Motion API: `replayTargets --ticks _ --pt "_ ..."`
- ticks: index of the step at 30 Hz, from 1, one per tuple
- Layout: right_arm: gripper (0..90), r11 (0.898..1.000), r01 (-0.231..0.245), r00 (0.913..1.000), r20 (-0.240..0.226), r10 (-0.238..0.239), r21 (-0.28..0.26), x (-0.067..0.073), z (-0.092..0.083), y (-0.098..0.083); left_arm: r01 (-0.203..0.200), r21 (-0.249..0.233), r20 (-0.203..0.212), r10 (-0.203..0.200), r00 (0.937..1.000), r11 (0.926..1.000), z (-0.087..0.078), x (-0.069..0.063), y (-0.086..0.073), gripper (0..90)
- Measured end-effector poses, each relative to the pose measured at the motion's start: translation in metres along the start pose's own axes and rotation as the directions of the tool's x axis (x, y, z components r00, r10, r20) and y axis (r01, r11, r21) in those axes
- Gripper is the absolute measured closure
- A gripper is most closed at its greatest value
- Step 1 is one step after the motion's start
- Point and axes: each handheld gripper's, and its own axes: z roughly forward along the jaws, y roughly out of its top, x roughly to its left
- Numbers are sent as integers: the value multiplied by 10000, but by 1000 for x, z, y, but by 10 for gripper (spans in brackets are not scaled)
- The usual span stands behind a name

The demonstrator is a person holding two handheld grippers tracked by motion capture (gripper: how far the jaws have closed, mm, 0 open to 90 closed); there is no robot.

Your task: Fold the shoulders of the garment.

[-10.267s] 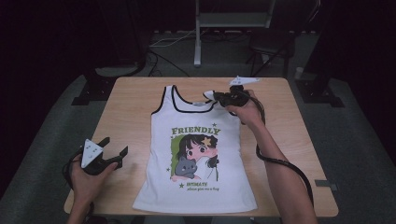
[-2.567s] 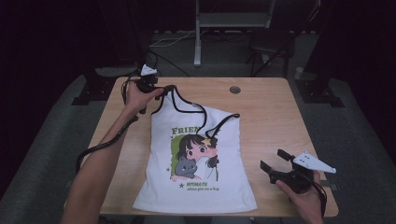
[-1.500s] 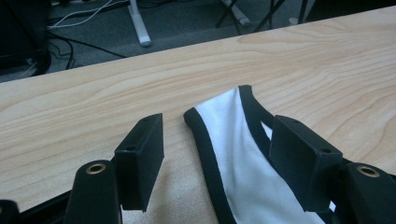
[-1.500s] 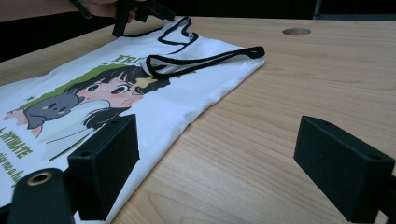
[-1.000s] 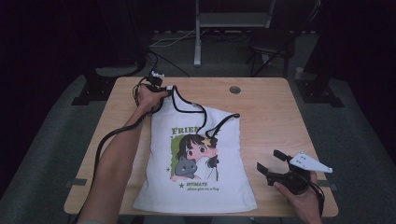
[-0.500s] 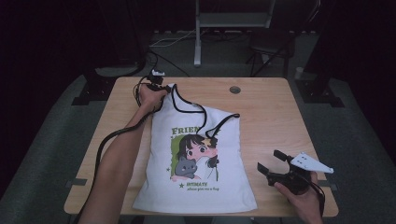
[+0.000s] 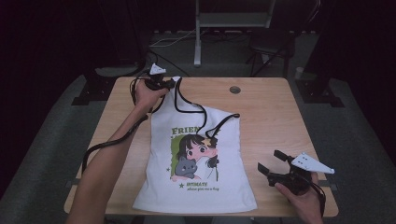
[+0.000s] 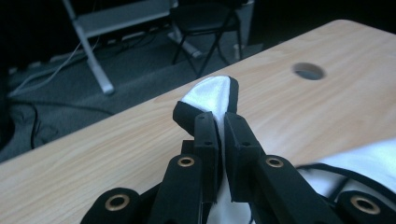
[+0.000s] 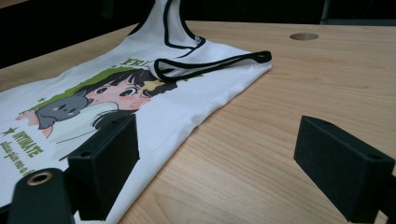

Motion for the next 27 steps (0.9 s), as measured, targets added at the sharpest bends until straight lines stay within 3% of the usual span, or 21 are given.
replayTargets --ticks 1,3,7,11,12,13,14,15,16,17,19,20,25,26,27 --pt "134 10000 -9 10000 1 9 -8 0 0 0 -191 -136 113 192 9998 9997 -9 -6 0 845" --pt "134 10000 6 10000 -11 -6 -19 1 0 0 -186 -376 310 198 9993 9991 -21 -13 -2 845" --pt "134 10000 48 10000 -25 -48 -8 1 0 0 -507 -552 501 535 9973 9972 -35 -23 -8 844" --pt "134 10000 49 10000 -32 -49 -8 1 0 0 -1423 -650 800 1473 9859 9877 -53 -43 -19 844" --pt "134 10000 49 10000 -32 -49 -8 1 0 0 -1423 -650 800 1473 9859 9877 -53 -43 -19 844" --pt "135 9999 111 9999 -31 -111 12 2 0 0 -1535 -676 826 1589 9838 9858 -56 -46 -21 844" --pt "134 9999 118 9999 -28 -118 11 2 0 0 -1854 -726 832 1912 9780 9800 -61 -53 -25 844" --pt "134 9999 116 9999 -20 -116 2 2 0 0 -1854 -726 832 1912 9780 9800 -61 -53 -25 844" --pt "134 9999 120 9999 -18 -120 -5 2 0 0 -2319 -630 799 2365 9683 9707 -64 -60 -30 844" --pt "134 9999 120 9999 -18 -120 -5 2 0 0 -2319 -630 799 2365 9683 9707 -64 -60 -30 844" --pt "134 9999 127 9999 -25 -127 -10 2 0 0 -2863 -507 768 2895 9541 9568 -66 -66 -34 844" --pt "134 9999 141 9999 -21 -141 -12 2 0 0 -2984 -470 782 3013 9503 9533 -67 -67 -36 843" --pt "134 9999 173 9998 -35 -173 -9 2 -1 0 -3861 -40 929 3848 9183 9224 -68 -79 -54 839" --pt "134 9999 167 9999 -44 -167 12 2 0 0 -3989 53 947 3966 9131 9170 -67 -81 -60 837" --pt "134 9999 167 9999 -44 -167 12 2 0 0 -3989 53 947 3966 9131 9170 -67 -81 -60 834"
